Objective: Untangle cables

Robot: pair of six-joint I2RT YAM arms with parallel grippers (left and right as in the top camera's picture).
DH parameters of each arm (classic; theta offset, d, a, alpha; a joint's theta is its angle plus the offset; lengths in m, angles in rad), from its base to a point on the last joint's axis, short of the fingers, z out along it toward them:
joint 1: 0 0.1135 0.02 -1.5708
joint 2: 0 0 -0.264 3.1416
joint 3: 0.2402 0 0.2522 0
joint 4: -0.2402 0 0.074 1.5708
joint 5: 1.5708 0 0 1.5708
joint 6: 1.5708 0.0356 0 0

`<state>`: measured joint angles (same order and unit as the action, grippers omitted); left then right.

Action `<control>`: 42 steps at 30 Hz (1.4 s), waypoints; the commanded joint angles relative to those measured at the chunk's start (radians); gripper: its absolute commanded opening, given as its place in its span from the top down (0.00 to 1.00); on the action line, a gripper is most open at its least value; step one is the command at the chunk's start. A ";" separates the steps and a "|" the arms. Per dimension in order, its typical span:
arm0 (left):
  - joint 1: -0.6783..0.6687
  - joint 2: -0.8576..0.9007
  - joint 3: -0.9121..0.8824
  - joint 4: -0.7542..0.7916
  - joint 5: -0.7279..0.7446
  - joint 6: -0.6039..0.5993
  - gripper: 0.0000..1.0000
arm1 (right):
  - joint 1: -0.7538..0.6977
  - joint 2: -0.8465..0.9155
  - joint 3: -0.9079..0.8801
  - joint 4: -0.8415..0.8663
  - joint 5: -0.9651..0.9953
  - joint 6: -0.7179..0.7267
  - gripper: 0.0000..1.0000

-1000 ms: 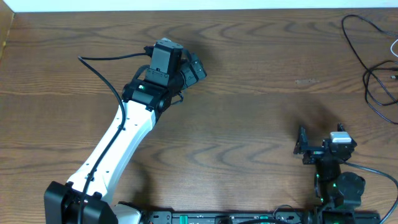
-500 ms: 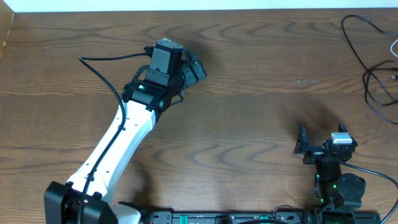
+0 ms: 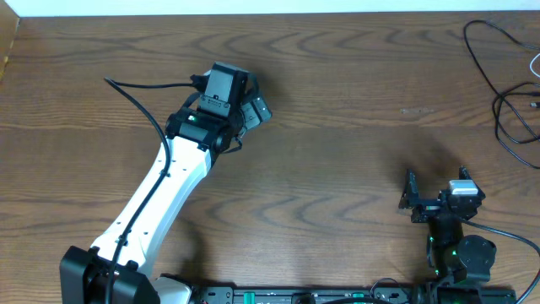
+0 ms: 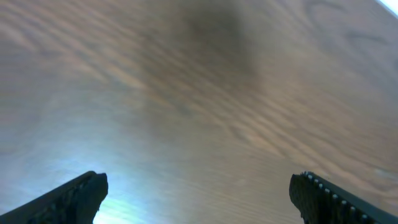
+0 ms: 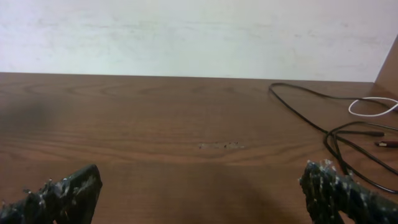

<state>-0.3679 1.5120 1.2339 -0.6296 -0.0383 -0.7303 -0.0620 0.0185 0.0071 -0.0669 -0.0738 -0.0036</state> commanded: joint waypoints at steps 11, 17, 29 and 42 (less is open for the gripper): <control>0.153 -0.230 -0.058 -0.021 -0.063 0.353 0.02 | 0.005 0.000 -0.002 -0.004 0.004 0.017 0.01; 0.316 -0.441 -0.225 0.232 0.249 0.713 0.02 | 0.005 0.000 -0.002 -0.004 0.004 0.017 0.01; 0.417 -0.917 -0.778 0.711 0.310 0.980 0.02 | 0.005 0.000 -0.002 -0.004 0.004 0.017 0.01; 0.417 -1.396 -1.164 0.732 0.205 0.961 0.02 | 0.005 0.000 -0.002 -0.004 0.004 0.017 0.01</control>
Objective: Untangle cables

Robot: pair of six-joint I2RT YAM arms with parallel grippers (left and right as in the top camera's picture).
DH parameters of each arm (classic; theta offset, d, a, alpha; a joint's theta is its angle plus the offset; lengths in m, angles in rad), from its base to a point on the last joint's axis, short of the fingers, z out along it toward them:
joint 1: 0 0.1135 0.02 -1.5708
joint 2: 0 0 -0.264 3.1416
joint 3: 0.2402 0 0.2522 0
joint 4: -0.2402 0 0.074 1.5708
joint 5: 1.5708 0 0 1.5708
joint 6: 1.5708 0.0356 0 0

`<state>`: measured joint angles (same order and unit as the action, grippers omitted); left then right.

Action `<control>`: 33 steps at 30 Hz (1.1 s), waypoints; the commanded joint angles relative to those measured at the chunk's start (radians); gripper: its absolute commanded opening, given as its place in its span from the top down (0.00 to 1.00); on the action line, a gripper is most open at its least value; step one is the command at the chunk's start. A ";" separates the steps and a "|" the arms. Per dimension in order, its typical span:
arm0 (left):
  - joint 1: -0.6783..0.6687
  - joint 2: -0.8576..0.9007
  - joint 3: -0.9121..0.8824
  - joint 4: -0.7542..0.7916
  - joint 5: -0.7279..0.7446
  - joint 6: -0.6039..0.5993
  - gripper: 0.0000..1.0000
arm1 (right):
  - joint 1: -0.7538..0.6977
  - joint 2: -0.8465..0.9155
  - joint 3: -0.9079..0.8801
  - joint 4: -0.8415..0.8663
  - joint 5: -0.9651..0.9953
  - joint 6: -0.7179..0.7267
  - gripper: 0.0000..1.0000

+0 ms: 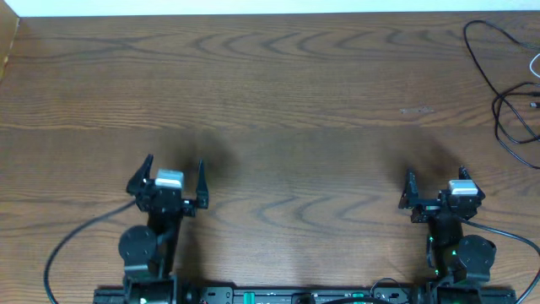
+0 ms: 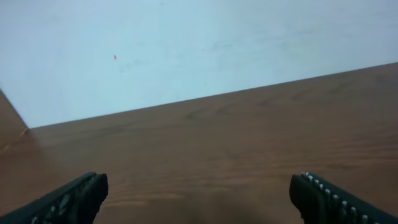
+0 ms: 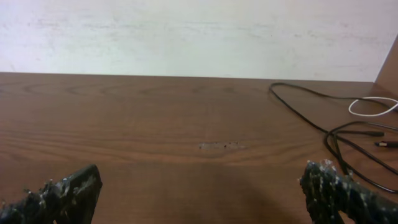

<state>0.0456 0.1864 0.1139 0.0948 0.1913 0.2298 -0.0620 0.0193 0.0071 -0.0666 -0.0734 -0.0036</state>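
Black cables (image 1: 504, 93) lie in loops at the table's far right edge, with a white cable (image 1: 535, 66) beside them; the right wrist view shows the black cables (image 3: 339, 130) and the white loop (image 3: 372, 107) on the right. My left gripper (image 1: 174, 175) stands open at the front left, far from the cables, with nothing between its fingers (image 2: 68, 199). At the front right my right gripper (image 1: 436, 187) is open and empty, its fingers (image 3: 339, 190) a short way in front of the cables.
A wooden table (image 1: 278, 101) with a pale wall behind it (image 3: 186, 31). A wooden side panel (image 1: 8, 38) stands at the far left corner. Each arm's own black lead runs along the front edge.
My left arm has drawn back from the middle of the table to its base at the front left, gripper still open. The right arm and the cables are as before.
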 commanded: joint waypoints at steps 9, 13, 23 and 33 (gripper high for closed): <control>0.003 -0.163 -0.110 -0.114 -0.080 -0.048 0.02 | 0.005 0.000 -0.002 -0.005 0.003 0.017 0.01; 0.003 -0.185 -0.110 -0.161 -0.095 -0.048 0.02 | 0.005 0.000 -0.002 -0.005 0.003 0.017 0.01; 0.003 -0.182 -0.110 -0.160 -0.095 -0.048 0.02 | 0.005 0.000 -0.002 -0.005 0.003 0.017 0.01; 0.003 -0.182 -0.110 -0.159 -0.095 -0.048 0.02 | 0.005 0.000 -0.002 -0.005 0.003 0.017 0.01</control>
